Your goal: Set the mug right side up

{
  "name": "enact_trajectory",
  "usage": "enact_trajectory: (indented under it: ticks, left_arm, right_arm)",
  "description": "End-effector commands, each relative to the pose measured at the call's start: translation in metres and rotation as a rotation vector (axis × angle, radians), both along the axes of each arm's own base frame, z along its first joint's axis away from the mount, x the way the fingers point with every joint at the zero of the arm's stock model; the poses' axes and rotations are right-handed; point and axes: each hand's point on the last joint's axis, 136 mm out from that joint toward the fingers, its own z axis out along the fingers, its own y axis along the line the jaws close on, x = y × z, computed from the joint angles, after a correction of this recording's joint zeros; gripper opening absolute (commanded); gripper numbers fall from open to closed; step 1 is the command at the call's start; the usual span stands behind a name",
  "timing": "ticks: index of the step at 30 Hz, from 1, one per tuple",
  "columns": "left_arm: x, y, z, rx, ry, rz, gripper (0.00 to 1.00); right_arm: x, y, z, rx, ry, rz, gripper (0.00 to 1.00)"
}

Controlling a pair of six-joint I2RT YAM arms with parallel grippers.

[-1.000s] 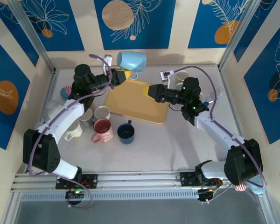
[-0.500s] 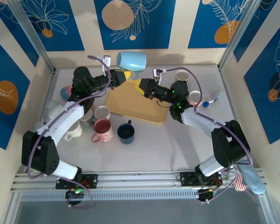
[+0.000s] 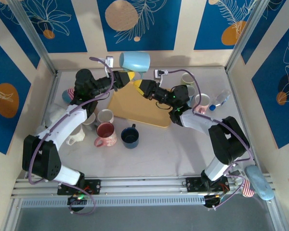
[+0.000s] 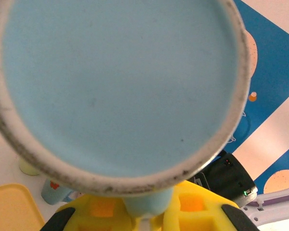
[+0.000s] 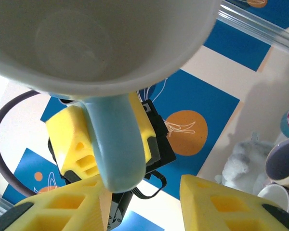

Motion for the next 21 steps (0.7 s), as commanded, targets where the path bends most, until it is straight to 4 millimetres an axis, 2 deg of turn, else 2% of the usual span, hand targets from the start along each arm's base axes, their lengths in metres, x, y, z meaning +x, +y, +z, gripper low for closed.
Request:
enact_trajectory:
  ticks: [1,10,21]
  left_arm:
    - [-0.021,0.0,0.033,-0.043,-0.129,-0.025,0.0]
    - [-0.019,0.0,0.029,-0.043,-0.116,-0.024,0.0]
    - [-0.02,0.0,0.025,-0.051,-0.109,-0.03,0.0]
  right_arm:
    - [0.005,-0.007,0.028,0.088,-0.078,-0.056,0.41]
    - [0.01,-0.011,0.036,0.136,-0.083,-0.065,0.45]
    - [0.014,-0.013,0.044,0.159,-0.094,-0.061,0.28]
